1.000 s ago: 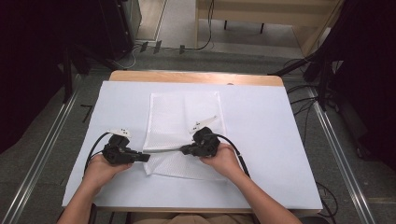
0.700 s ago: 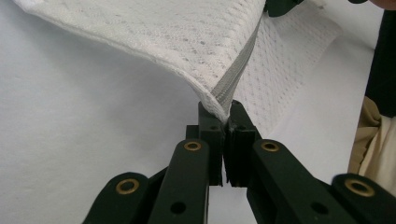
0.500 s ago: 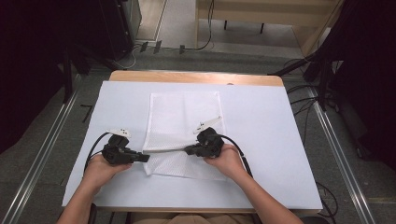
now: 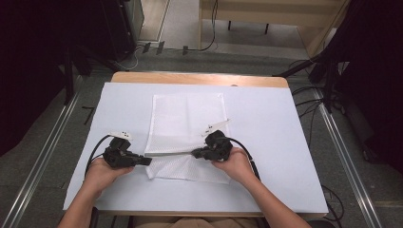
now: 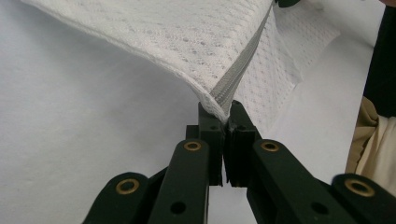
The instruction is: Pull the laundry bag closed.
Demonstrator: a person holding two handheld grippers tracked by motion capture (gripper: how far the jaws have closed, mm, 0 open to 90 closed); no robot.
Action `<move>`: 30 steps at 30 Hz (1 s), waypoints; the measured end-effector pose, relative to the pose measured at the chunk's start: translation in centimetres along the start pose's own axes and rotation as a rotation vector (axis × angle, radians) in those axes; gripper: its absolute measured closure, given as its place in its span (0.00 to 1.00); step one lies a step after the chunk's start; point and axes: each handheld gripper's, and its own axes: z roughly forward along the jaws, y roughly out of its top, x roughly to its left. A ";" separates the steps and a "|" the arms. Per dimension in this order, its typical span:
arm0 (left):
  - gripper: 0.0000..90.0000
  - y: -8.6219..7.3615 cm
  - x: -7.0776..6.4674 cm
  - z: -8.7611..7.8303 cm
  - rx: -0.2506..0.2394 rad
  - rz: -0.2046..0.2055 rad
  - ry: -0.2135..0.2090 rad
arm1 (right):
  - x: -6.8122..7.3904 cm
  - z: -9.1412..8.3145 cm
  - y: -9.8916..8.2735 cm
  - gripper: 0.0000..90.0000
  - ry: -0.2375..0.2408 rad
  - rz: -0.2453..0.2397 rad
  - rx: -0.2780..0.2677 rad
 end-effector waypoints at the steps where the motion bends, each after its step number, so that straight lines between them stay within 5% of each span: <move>1: 0.99 0.0 0.0 0.0 0.000 -0.005 -0.003 | 0.0 0.0 -0.1 0.98 0.003 0.000 -0.003; 30: 0.99 0.0 0.0 -0.1 -0.006 -0.008 -0.009 | -0.6 -1.3 -1.0 0.98 -0.019 0.015 0.002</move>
